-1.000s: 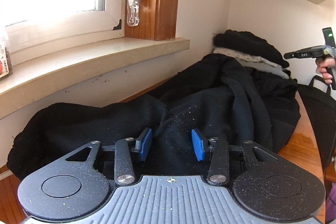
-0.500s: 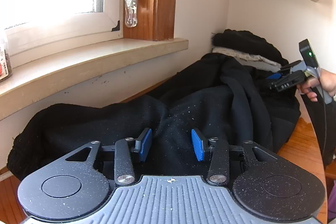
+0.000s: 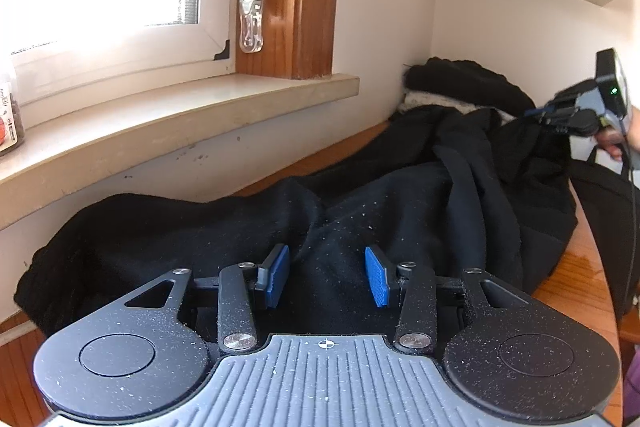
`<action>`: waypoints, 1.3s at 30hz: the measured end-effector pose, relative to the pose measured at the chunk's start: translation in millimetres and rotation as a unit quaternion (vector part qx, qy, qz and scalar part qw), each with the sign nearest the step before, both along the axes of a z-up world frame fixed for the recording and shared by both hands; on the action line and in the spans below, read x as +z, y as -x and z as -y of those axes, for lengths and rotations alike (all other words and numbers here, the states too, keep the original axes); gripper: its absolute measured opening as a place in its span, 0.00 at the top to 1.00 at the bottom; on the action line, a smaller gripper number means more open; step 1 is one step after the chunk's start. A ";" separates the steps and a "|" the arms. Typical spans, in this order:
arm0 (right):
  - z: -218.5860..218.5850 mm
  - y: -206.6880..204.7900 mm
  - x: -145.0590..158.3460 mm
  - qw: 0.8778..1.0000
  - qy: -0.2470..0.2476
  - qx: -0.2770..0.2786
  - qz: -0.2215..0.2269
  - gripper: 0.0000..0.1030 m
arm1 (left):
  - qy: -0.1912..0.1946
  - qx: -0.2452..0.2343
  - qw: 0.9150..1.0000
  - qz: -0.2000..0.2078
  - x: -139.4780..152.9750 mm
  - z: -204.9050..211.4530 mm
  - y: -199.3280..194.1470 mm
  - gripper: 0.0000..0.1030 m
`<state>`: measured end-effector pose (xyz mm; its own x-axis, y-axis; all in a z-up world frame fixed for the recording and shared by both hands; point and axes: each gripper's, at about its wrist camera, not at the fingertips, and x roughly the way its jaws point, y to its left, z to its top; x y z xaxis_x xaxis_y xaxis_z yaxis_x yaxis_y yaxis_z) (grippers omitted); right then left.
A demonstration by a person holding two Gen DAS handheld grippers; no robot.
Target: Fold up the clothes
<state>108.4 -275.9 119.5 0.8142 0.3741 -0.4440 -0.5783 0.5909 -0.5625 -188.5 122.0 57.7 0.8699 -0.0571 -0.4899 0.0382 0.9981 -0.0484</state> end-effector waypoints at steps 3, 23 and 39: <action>10.2 -5.7 23.0 0.999 -0.001 -0.012 0.040 0.98 | 0.000 0.001 1.000 0.000 0.4 0.1 0.2 0.55; 52.9 -32.8 10.5 0.979 -0.171 -0.045 -0.099 0.44 | 0.011 0.001 1.000 0.004 4.0 -2.3 3.4 0.54; -67.1 27.6 -14.1 0.979 -0.175 0.045 -0.093 0.20 | 0.031 0.103 0.993 0.040 19.3 -87.4 79.4 0.35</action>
<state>80.8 -208.8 105.4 0.6880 0.5963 -0.4137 -0.7100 0.6711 -0.2135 -267.9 209.4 77.0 0.9019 0.0981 -0.4206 -0.1601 0.9804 -0.1146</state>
